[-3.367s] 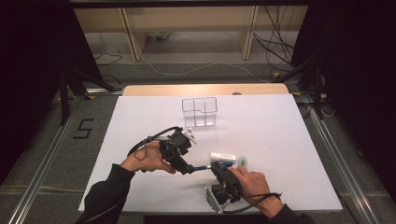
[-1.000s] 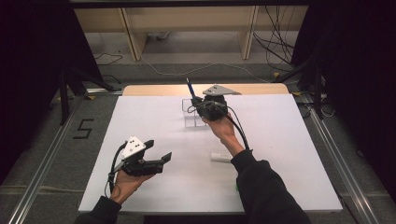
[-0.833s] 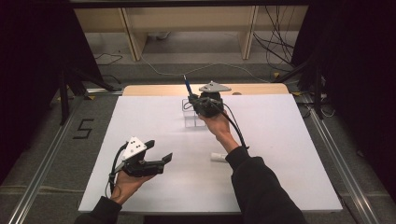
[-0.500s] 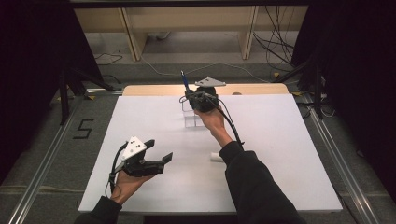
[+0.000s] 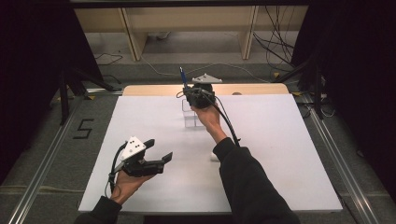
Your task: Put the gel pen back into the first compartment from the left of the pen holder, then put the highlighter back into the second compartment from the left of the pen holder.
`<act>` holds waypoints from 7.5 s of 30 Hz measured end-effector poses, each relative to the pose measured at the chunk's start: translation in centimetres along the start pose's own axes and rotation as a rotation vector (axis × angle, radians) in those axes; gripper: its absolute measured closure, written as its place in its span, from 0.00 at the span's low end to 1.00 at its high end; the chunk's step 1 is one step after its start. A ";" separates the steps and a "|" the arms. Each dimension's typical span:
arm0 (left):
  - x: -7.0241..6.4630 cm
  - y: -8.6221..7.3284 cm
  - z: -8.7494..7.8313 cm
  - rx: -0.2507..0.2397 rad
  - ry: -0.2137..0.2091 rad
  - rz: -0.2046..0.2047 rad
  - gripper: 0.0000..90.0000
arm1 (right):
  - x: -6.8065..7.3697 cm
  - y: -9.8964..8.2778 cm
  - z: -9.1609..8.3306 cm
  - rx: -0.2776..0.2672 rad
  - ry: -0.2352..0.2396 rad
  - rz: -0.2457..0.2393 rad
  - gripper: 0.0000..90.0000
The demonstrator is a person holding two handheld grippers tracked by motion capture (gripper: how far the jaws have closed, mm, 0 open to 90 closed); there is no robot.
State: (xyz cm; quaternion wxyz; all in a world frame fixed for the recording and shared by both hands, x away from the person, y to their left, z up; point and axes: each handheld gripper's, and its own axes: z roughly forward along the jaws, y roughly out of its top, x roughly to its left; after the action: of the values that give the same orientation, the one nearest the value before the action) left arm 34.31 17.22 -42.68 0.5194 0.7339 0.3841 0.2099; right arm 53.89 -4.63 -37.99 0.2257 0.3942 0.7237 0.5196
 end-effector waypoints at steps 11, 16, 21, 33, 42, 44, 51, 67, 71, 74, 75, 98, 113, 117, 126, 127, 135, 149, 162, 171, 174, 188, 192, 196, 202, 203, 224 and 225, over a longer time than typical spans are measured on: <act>-0.1 0.0 0.0 0.007 -0.005 0.001 0.17 | 0.0 -0.7 1.3 0.018 -0.029 -0.008 0.88; 0.0 0.0 0.0 0.003 -0.005 0.001 0.17 | 0.0 -1.2 1.9 0.023 -0.039 -0.004 0.88; -0.1 0.0 0.0 0.000 -0.006 0.001 0.17 | 0.1 -1.6 2.3 0.032 -0.046 0.003 0.88; -0.1 0.0 0.0 -0.001 -0.007 0.003 0.17 | 0.3 -2.3 2.6 0.051 -0.061 0.003 0.88; 0.0 0.0 -0.1 0.002 -0.006 0.004 0.17 | 0.1 -1.8 1.0 0.070 -0.049 0.012 0.48; 0.0 0.0 0.0 0.000 -0.005 0.001 0.17 | -0.2 -1.4 0.1 0.067 -0.029 0.003 0.43; -0.1 0.0 0.1 0.006 -0.005 0.001 0.17 | -1.8 -0.6 -2.9 0.082 0.018 -0.017 0.34; 0.0 -0.1 0.2 0.004 -0.008 0.000 0.17 | -2.6 -1.1 -7.2 0.119 0.100 -0.082 0.26; 0.0 -0.1 0.1 0.005 -0.008 0.000 0.17 | -2.5 -1.4 -8.0 0.130 0.115 -0.101 0.25; 0.0 -0.1 0.2 0.003 -0.007 -0.002 0.17 | -2.3 -1.7 -8.6 0.136 0.124 -0.125 0.25; 0.0 -0.1 0.2 0.005 -0.007 0.000 0.17 | -2.3 -1.8 -8.9 0.143 0.129 -0.130 0.25; 0.0 -0.1 0.2 0.008 -0.007 0.003 0.17 | -3.0 -4.4 -13.2 0.178 0.155 -0.172 0.23; 0.0 0.0 0.2 0.008 -0.006 0.006 0.17 | -3.6 -6.3 -15.1 0.254 0.174 -0.197 0.22; -0.1 0.1 0.4 0.006 -0.006 0.006 0.17 | -3.7 -6.9 -15.4 0.286 0.186 -0.205 0.22; -0.2 0.1 0.4 0.010 -0.008 0.008 0.17 | -4.0 -8.5 -16.0 0.360 0.171 -0.209 0.22; -0.1 0.1 0.4 0.011 -0.008 0.010 0.17 | -4.0 -8.6 -16.1 0.371 0.169 -0.212 0.22; -0.2 0.1 0.5 0.011 -0.010 0.009 0.17 | -4.0 -9.6 -16.7 0.417 0.152 -0.207 0.22; -0.2 0.1 0.4 0.011 -0.010 0.011 0.17 | -4.2 -11.5 -17.8 0.497 0.083 -0.124 0.20; -0.2 0.1 0.4 0.011 -0.009 0.011 0.17 | -3.8 -13.0 -18.6 0.566 0.052 -0.089 0.19; -0.2 0.0 0.4 0.012 -0.010 0.012 0.17 | -4.0 -13.6 -19.3 0.611 0.027 -0.051 0.19; -0.2 0.0 0.4 0.012 -0.009 0.010 0.17 | -4.0 -13.8 -19.5 0.619 0.019 -0.045 0.19; -0.2 0.0 0.4 0.013 -0.010 0.012 0.17 | -3.6 -14.9 -19.7 0.662 -0.016 -0.012 0.19; -0.2 0.0 0.4 0.013 -0.009 0.010 0.17 | -3.3 -15.1 -19.5 0.673 -0.020 -0.012 0.19; -0.2 0.0 0.4 0.013 -0.010 0.011 0.17 | -3.1 -15.3 -19.5 0.680 -0.023 -0.009 0.19; -0.2 0.0 0.4 0.010 -0.010 0.012 0.17 | -2.8 -15.5 -19.4 0.692 -0.041 -0.011 0.20; -0.2 0.0 0.3 0.010 -0.010 0.012 0.17 | -2.8 -15.5 -19.3 0.692 -0.045 -0.015 0.20; -0.3 0.1 0.4 0.014 -0.010 0.028 0.17 | -2.3 -15.7 -19.5 0.719 -0.057 0.026 0.24; -0.3 0.1 0.4 0.012 -0.011 0.027 0.17 | -2.2 -15.8 -19.5 0.719 -0.059 0.025 0.24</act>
State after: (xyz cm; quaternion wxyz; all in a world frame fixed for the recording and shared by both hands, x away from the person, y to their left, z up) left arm 34.40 16.74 -42.73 0.5142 0.7434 0.3725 0.2104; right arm 35.52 -20.02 -45.84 0.0871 0.4720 0.8485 0.2229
